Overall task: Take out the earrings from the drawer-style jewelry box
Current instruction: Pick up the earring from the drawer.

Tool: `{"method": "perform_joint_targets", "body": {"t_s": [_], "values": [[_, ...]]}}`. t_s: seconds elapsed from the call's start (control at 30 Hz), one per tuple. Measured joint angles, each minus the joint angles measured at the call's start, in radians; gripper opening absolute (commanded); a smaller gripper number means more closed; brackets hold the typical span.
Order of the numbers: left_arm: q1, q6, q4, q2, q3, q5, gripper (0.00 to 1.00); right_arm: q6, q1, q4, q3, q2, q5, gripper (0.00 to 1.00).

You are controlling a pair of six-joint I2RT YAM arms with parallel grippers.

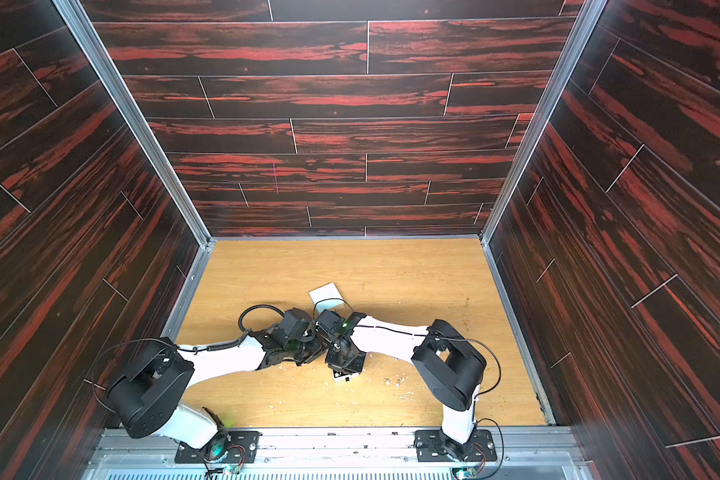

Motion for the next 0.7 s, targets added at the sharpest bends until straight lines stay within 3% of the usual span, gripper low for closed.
{"method": "perform_joint_targets", "body": {"t_s": [0.7], "values": [[0.000,0.000,0.002,0.002,0.000,0.003,0.32,-0.004,-0.005,-0.009,0.037,0.002,0.003,0.10]]}}
